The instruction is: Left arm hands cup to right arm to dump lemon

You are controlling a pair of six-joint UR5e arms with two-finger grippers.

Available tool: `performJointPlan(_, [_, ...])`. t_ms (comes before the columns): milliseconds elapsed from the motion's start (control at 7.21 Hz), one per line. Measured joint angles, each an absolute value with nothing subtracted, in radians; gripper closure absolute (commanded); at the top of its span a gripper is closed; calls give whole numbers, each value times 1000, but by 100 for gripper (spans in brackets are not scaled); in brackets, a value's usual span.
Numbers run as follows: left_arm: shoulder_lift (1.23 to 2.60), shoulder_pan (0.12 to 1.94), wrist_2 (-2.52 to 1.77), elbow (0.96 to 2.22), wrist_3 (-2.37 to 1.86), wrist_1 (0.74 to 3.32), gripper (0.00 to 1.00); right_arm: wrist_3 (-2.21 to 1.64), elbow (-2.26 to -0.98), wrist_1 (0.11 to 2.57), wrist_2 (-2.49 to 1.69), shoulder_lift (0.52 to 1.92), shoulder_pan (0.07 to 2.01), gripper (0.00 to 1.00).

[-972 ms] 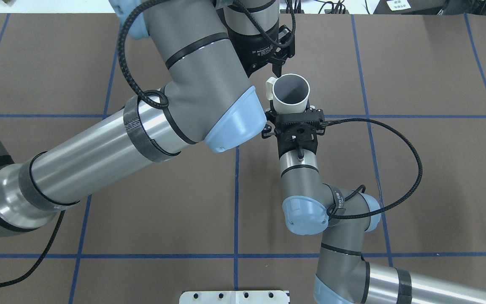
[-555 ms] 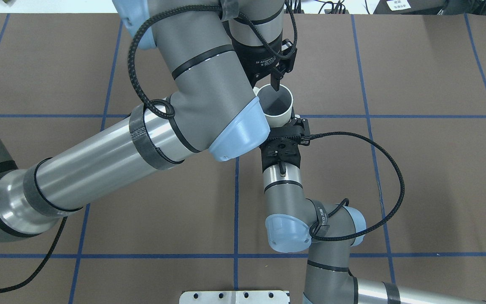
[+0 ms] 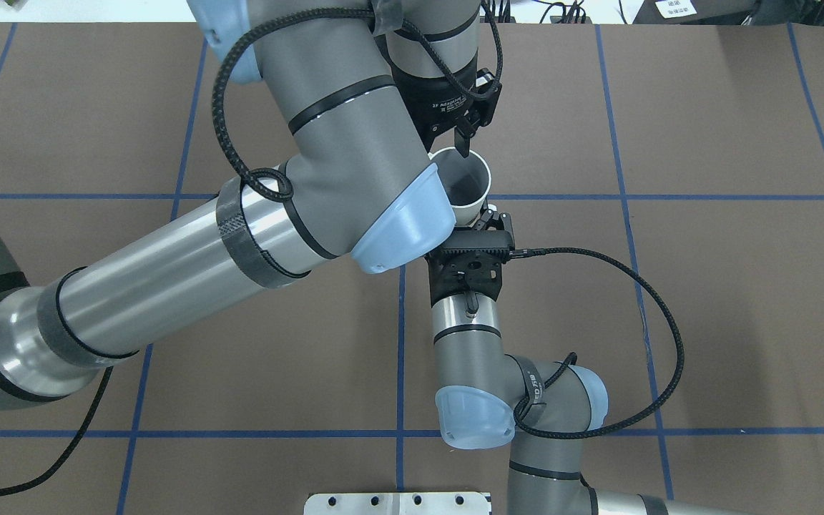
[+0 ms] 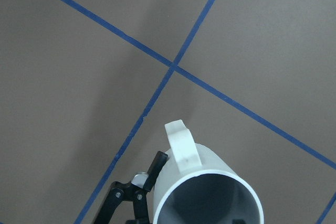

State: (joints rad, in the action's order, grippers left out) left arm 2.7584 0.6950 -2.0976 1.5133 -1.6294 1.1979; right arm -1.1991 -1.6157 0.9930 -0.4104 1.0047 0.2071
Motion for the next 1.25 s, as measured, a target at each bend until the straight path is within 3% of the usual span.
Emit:
performJointPlan(1110, [2709, 672, -2090, 1576, -1632, 1159, 43, -1191, -1609, 1008, -396, 987, 204, 78])
performJointPlan(1249, [2707, 662, -2089, 1576, -1632, 1159, 50, -1190, -1609, 1009, -396, 987, 204, 78])
